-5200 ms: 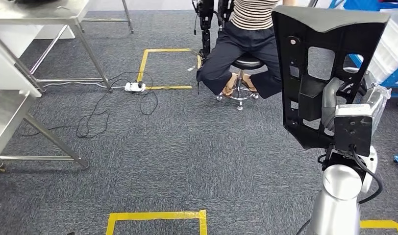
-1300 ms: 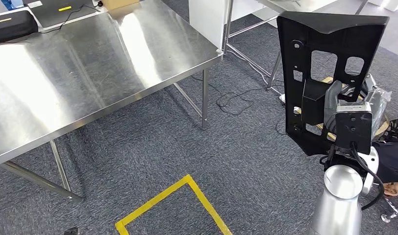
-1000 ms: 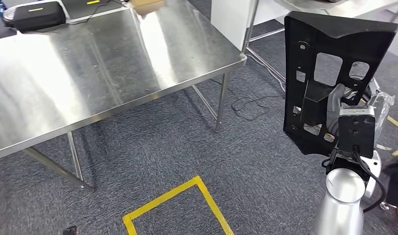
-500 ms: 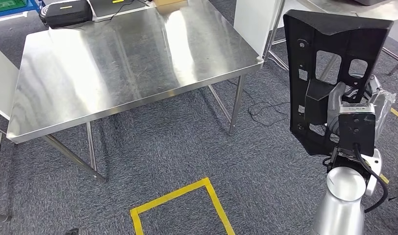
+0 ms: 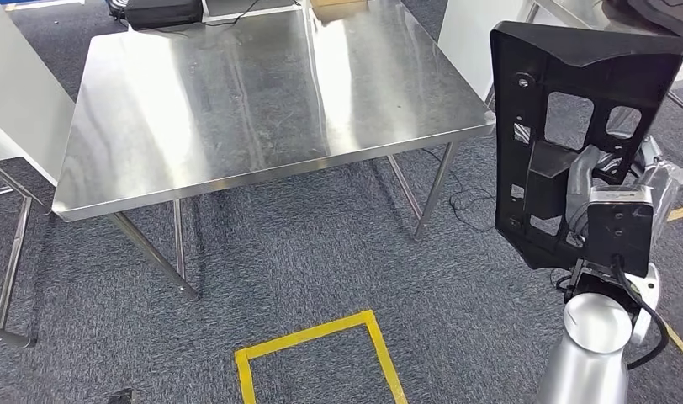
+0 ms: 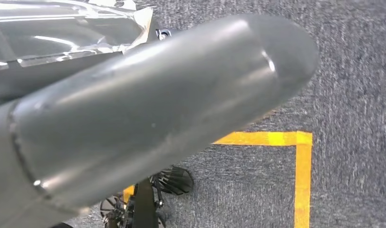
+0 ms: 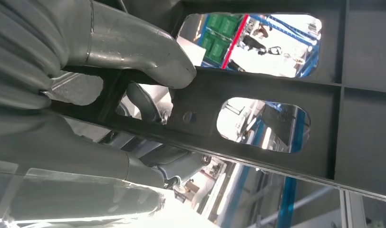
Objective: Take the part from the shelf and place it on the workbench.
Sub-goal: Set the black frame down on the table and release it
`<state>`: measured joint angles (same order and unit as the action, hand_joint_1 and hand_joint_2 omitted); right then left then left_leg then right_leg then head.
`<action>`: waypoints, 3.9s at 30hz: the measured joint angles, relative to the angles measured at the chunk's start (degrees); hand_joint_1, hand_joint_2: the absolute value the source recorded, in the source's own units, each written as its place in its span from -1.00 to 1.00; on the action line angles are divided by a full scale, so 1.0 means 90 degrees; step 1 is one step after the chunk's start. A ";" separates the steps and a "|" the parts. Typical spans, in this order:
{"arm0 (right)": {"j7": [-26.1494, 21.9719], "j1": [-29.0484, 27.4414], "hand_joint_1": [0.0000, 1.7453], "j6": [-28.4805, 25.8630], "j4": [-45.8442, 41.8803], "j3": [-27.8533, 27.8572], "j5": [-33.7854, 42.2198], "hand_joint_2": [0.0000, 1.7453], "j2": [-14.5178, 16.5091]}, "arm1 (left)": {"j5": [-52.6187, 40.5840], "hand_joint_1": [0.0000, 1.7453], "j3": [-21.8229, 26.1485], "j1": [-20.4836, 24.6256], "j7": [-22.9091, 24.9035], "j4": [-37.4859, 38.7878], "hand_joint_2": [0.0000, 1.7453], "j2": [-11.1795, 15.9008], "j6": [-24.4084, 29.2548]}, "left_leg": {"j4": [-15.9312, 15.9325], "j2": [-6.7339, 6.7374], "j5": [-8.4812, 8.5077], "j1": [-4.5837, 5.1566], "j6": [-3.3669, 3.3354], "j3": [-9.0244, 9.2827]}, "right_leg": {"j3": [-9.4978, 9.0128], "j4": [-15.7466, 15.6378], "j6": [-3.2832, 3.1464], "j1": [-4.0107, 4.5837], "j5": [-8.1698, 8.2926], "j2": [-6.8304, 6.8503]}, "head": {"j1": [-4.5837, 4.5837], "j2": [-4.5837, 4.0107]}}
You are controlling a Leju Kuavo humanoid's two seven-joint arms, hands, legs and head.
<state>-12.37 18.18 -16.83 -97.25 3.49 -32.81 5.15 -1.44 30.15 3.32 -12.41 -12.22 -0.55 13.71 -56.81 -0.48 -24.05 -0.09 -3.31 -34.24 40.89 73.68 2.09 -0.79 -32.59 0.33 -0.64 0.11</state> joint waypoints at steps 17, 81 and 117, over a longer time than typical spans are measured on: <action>0.0007 0.0090 1.00 0.0100 0.0008 0.0018 0.0002 1.00 -0.0025 | -0.0244 -1.00 -0.0007 -0.0025 -0.0124 0.0000 -1.00 -0.0086 0.0143 | -0.0028 -0.0108 -0.0070 0.0026 0.0075 0.0038 | -0.0845 -0.1797 0.0001 0.0019 0.0769 -0.0048 | 0.0004 0.0000; 0.1988 0.2716 1.00 0.0520 0.2093 -0.0873 -0.2843 1.00 -0.0345 | -0.0740 -1.00 0.0263 0.0002 -0.0312 -0.0010 -1.00 -0.0247 -0.0246 | -0.0059 0.0061 0.0016 -0.0019 0.0232 -0.0232 | -0.0928 -0.1854 -0.0021 -0.0096 0.0741 -0.0048 | -0.0063 0.0000; 0.1974 0.3688 1.00 0.0247 0.4658 -0.1291 -0.4339 1.00 0.1115 | -0.0461 -1.00 0.1343 0.0071 -0.0406 -0.0022 -1.00 -0.0348 -0.0095 | -0.0063 0.0022 0.0086 -0.0111 0.0102 -0.0199 | -0.0498 -0.1019 0.0080 -0.0118 0.0314 0.0110 | -0.0036 0.0000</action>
<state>5.40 51.36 -14.61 -55.33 -8.13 -71.87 15.18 -5.60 42.23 3.96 -16.06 -12.42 -3.68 12.86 -57.38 -0.28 -23.27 -1.09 -2.39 -36.03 36.41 64.51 2.81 -1.85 -29.77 1.32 -0.97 0.11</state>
